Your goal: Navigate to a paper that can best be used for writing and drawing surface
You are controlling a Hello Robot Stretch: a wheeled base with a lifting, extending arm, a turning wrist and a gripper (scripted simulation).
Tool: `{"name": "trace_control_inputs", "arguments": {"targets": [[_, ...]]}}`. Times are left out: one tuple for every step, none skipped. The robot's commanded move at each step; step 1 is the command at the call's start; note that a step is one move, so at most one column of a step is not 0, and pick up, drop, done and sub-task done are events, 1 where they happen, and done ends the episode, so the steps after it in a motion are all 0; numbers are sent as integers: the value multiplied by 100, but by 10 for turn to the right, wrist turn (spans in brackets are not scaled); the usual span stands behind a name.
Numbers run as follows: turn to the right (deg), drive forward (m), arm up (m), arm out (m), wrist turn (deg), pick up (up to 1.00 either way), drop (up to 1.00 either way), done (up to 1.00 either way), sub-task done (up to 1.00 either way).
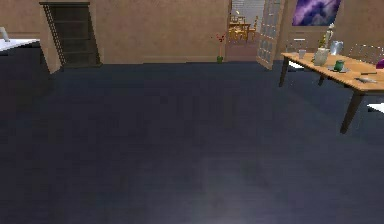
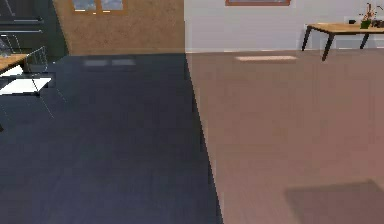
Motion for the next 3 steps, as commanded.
{"name": "trace_control_inputs", "arguments": {"targets": [[0,25,0,0,0,0,0,0,0],[150,0,0,0,0,0,0,0,0],[0,100,0,0,0,0,0,0,0]]}}
